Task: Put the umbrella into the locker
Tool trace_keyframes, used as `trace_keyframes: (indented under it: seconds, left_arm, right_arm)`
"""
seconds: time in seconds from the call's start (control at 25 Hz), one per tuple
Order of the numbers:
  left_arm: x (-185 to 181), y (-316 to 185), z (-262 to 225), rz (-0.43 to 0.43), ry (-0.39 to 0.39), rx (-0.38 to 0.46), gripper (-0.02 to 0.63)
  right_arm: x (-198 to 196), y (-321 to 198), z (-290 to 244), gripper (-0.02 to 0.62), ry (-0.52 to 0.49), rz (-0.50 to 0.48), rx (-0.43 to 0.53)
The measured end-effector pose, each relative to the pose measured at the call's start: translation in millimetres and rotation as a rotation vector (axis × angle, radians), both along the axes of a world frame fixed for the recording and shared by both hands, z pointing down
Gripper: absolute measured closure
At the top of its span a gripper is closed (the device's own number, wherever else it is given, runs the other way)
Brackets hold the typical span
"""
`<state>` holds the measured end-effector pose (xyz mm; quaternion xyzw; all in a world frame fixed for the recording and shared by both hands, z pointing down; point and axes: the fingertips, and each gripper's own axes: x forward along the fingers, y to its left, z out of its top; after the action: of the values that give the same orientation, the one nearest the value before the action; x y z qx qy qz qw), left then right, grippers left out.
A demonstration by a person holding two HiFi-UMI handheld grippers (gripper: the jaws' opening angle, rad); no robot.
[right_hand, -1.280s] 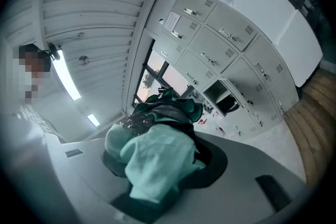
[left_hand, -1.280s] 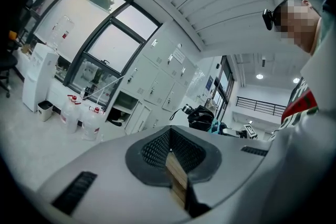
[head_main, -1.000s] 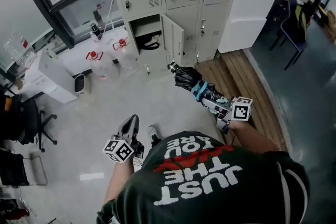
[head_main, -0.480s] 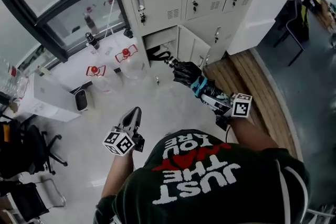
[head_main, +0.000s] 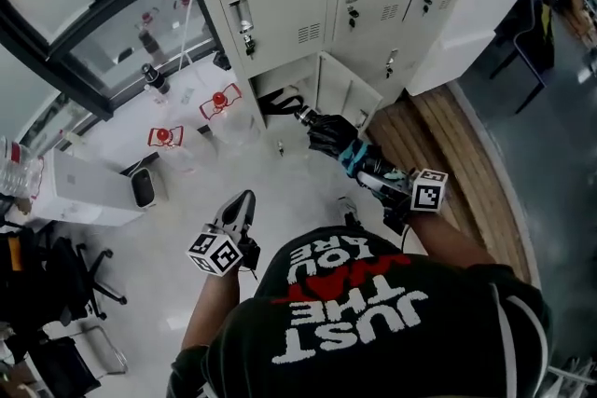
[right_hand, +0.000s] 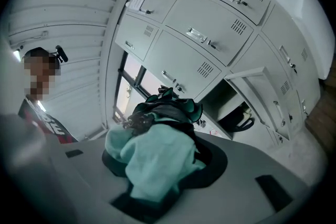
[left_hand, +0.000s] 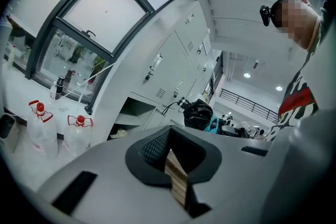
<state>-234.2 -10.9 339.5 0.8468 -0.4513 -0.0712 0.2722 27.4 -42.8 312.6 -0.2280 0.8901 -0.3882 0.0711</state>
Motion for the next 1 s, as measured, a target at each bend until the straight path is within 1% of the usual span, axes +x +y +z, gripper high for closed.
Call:
trace_keyframes:
  seconds: [0.16, 0.24, 0.36, 0.48, 0.6, 0.76, 0.88, 1.0]
  left_arm:
    - [19, -37, 5, -0.019, -0.030, 0.005, 0.611]
    - [27, -57, 6, -0.049, -0.043, 0.009, 0.611]
    - [35, -86, 11, -0.149, -0.040, -0.010, 0.611]
    - [45, -110, 23, -0.249, -0.022, -0.053, 0.611]
    - [59, -128, 39, -0.303, -0.028, -0.112, 0.611]
    - [70, -143, 55, -0.311, -0.056, -0.168, 0.611]
    - [67, -154, 65, -0.307, -0.063, -0.191, 0.611]
    - [62, -166, 78, -0.278, -0.057, -0.203, 0.611]
  right_arm:
    - [3, -45, 4, 0.383, 0.005, -0.053, 0.005]
    - [3, -71, 4, 0.383, 0.003, -0.097, 0.012]
    - [2, -108, 5, 0.383, 0.006, -0.184, 0.011]
    - [1, -136, 13, 0.383, 0.035, -0.284, 0.017]
    - [-1, -155, 24, 0.383, 0.053, -0.367, 0.014]
    - [-4, -169, 43, 0.383, 0.070, -0.408, -0.021]
    - [-9, -175, 56, 0.383, 0.068, -0.408, -0.049]
    - [-14, -179, 70, 0.383, 0.088, -0.388, -0.059]
